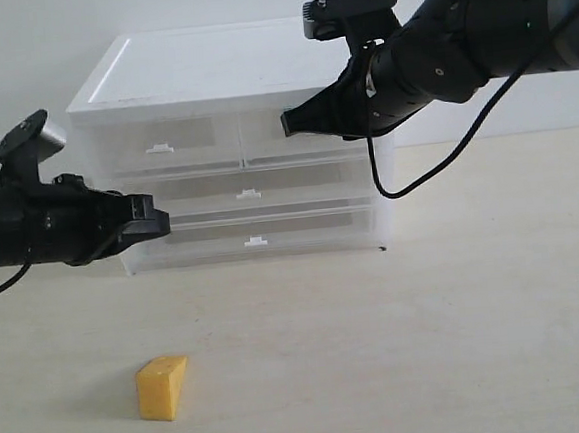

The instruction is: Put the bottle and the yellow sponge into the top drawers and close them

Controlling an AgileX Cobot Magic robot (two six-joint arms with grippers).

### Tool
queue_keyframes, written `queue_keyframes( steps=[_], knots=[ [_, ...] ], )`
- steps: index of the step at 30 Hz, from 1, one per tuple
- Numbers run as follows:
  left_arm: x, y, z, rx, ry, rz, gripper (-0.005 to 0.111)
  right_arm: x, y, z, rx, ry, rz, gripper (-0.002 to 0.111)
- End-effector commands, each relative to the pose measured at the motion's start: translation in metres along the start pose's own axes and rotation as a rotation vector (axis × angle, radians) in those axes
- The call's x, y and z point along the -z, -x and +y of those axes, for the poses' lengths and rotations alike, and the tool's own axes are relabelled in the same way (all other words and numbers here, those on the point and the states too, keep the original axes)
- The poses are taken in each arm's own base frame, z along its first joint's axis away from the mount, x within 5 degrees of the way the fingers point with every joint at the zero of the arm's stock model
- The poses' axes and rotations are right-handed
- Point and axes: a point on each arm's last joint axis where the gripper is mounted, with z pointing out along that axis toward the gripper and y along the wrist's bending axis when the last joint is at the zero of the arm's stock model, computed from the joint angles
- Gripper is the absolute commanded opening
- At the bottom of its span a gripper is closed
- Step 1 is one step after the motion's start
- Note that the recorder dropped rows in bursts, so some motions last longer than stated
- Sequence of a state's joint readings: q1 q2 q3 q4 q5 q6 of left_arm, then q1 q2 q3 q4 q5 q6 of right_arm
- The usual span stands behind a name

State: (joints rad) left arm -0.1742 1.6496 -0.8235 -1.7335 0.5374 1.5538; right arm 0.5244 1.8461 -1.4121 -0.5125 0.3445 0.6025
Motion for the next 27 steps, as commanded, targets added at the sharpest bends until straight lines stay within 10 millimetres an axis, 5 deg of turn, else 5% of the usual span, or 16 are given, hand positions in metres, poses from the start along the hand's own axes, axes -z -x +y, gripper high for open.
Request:
queue_keyframes(
  steps=[1,8,17,23,27],
  knots=[
    [-0.002,0.008,0.009,0.141,-0.114,-0.016,0.004,-0.001,0.005,-0.006,0.014,-0.003,-0.03,0.0],
    [0.019,0.018,0.034,0.297,-0.196,-0.075,0.004,-0.001,0.006,-0.005,0.014,0.005,-0.042,0.0],
    [0.031,0.019,0.026,0.292,-0.386,-0.083,0.004,-0.001,0.006,-0.005,0.014,0.006,-0.044,0.0],
    [0.029,0.028,0.05,0.471,-0.156,-0.113,0.004,-0.001,0.005,-0.006,0.011,0.001,-0.036,0.0],
    [0.032,0.038,0.051,0.469,-0.172,-0.136,0.004,-0.001,0.004,-0.006,0.013,-0.006,-0.027,0.0]
  ],
)
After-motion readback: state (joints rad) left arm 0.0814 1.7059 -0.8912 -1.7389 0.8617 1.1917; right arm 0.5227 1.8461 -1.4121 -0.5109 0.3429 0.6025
